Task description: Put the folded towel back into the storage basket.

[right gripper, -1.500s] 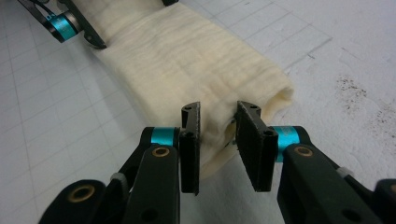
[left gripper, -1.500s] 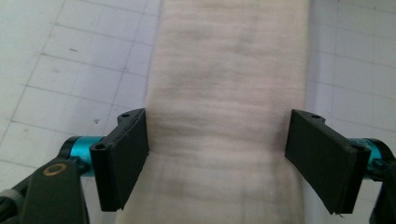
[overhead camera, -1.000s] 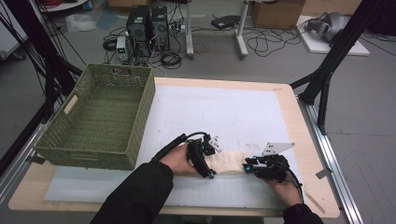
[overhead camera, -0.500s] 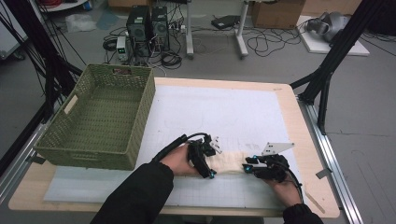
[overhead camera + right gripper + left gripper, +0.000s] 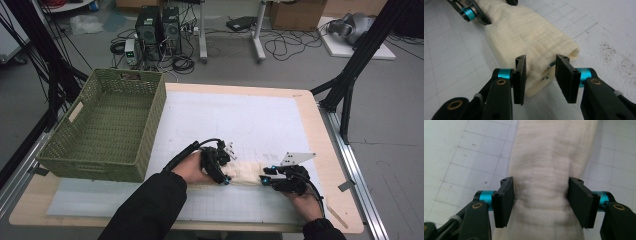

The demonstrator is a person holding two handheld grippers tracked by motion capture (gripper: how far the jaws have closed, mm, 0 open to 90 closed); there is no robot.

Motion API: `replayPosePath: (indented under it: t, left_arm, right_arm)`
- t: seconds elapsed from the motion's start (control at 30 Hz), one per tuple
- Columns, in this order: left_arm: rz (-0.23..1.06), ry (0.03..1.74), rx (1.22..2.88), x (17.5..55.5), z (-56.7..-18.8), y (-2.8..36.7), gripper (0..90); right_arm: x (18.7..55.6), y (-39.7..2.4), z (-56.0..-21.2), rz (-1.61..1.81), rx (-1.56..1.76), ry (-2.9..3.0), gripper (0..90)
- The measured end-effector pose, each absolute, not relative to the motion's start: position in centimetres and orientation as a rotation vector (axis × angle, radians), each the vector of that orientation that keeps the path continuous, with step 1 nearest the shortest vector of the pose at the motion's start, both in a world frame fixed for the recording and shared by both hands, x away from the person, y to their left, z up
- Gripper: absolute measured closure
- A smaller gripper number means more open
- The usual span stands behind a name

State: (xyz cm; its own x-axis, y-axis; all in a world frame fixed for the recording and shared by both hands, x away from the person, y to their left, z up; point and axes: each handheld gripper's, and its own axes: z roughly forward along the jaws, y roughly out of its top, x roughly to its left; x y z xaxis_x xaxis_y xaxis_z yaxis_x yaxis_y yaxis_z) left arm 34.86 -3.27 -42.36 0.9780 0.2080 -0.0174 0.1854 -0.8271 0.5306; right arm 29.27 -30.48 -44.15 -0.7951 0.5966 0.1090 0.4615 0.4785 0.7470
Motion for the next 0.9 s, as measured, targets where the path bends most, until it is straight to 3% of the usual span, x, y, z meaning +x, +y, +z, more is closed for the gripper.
replayPosePath:
  t: [0.6, 0.9]
  left_arm:
    - [0.063, 0.333, 2.573, 35.5, -42.0, -3.3, 64.7]
    - [0.058, 0.349, 2.575, 35.4, -41.9, -3.5, 76.8]
  right_arm:
    - [28.8, -31.7, -43.5, 1.269, 0.964, 2.482, 52.7]
    - [28.2, -32.4, -43.4, 1.287, 0.989, 2.462, 44.2]
